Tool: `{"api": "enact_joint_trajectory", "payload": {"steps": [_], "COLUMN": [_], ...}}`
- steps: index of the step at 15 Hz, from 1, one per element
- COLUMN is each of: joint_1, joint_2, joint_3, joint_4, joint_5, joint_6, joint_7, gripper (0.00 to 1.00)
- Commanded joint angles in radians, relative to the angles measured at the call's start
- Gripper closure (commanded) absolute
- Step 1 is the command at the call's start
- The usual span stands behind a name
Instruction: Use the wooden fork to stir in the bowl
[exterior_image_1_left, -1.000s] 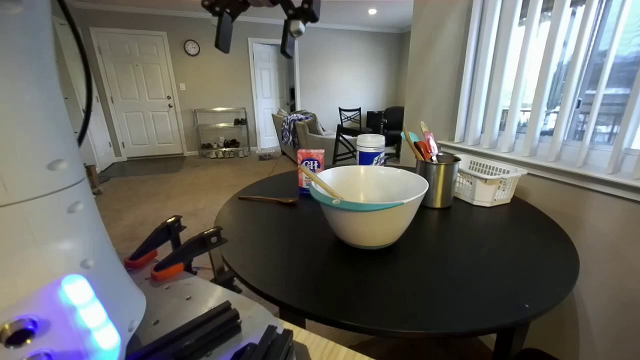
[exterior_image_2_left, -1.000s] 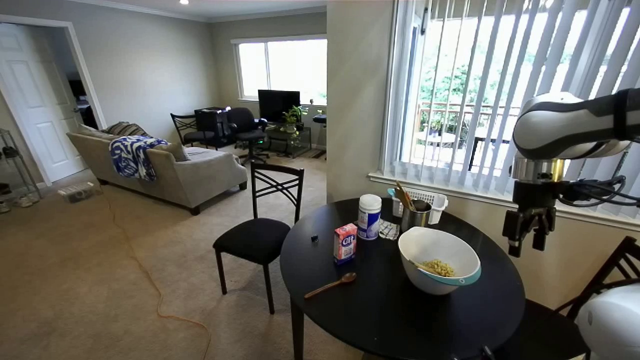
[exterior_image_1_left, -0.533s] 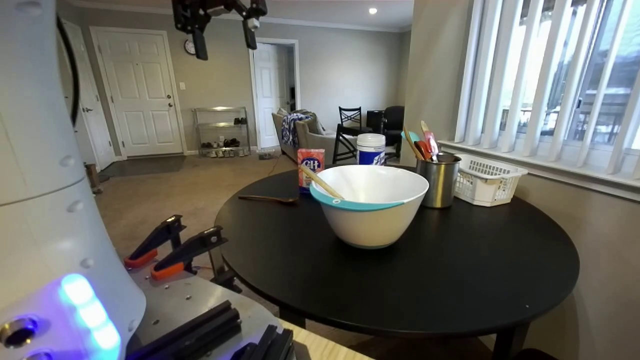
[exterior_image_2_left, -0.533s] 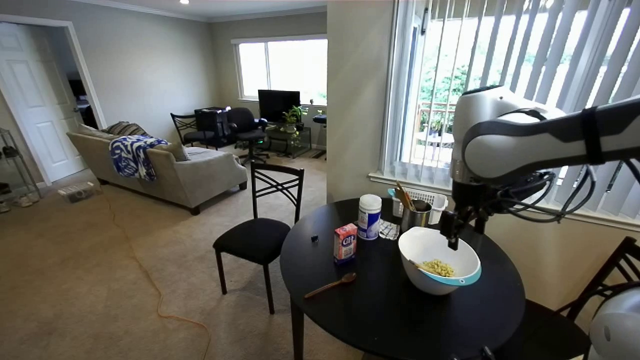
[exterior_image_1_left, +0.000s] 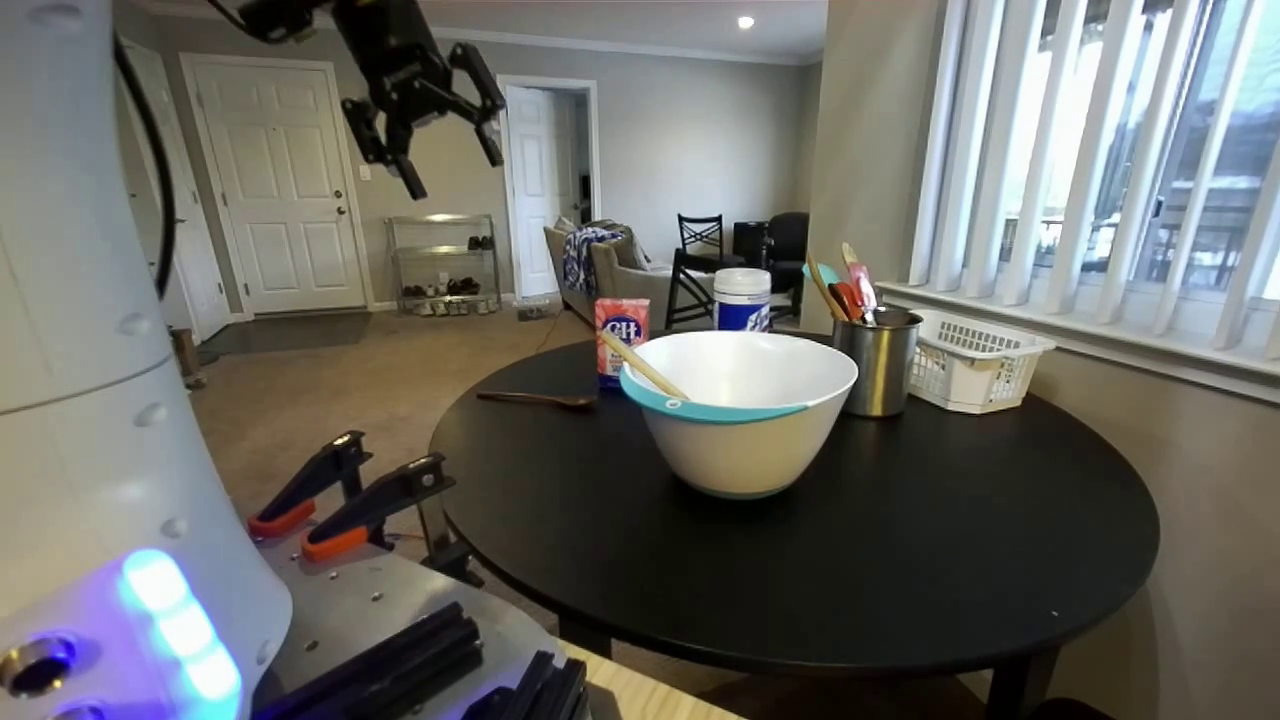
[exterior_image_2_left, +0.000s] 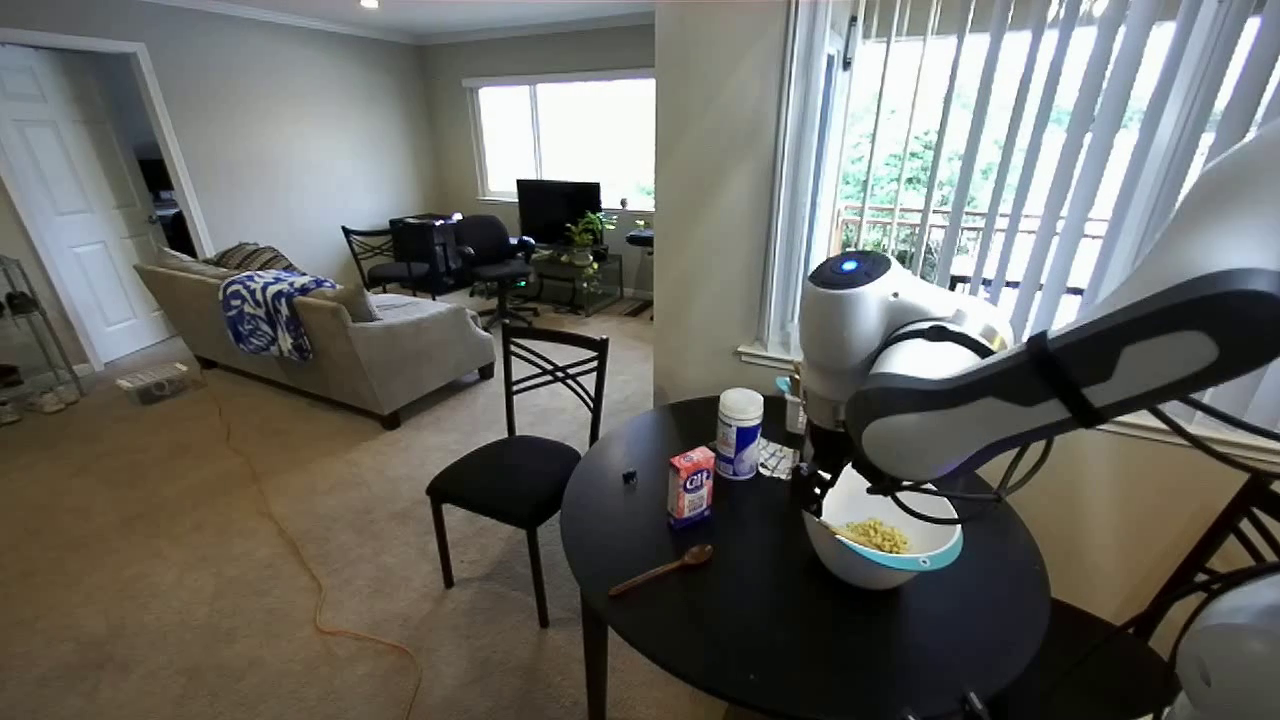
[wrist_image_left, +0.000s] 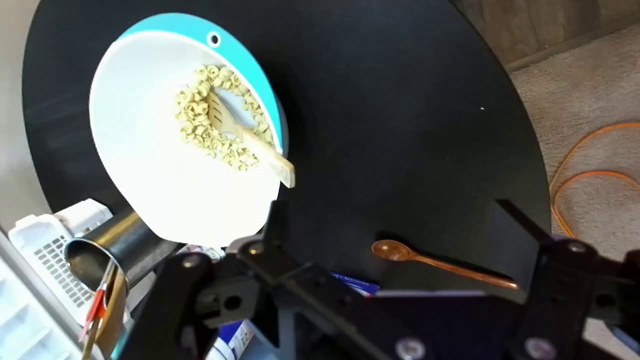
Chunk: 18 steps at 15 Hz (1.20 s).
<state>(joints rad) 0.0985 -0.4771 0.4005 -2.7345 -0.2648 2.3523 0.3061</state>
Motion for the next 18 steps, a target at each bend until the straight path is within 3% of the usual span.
{"api": "enact_joint_trajectory", "payload": {"steps": [1,4,5,7,15,18], "joint_1": [-0.092,-0.102,-0.061,-0.053,-0.036,-0.044], "joint_2": [0.231,0.358,0.267,0.313,0.294,0.410], "joint_3": [-0.011,-0.066,-0.081,-0.111,-0.110,-0.095], "joint_4": [0.094,0.190,0.118,0.146,0.139,0.208], "joint_5": [-0.193,-0.303,-0.267,-0.270,-0.269,-0.373], "joint_6": [0.064,0.035,0.039,0.041,0.040,0.044], "joint_7": [-0.011,-0.021,0.005,0.002,0.002,0.088], "gripper": [0.00,0.00,0.00,0.00,0.00,0.00]}}
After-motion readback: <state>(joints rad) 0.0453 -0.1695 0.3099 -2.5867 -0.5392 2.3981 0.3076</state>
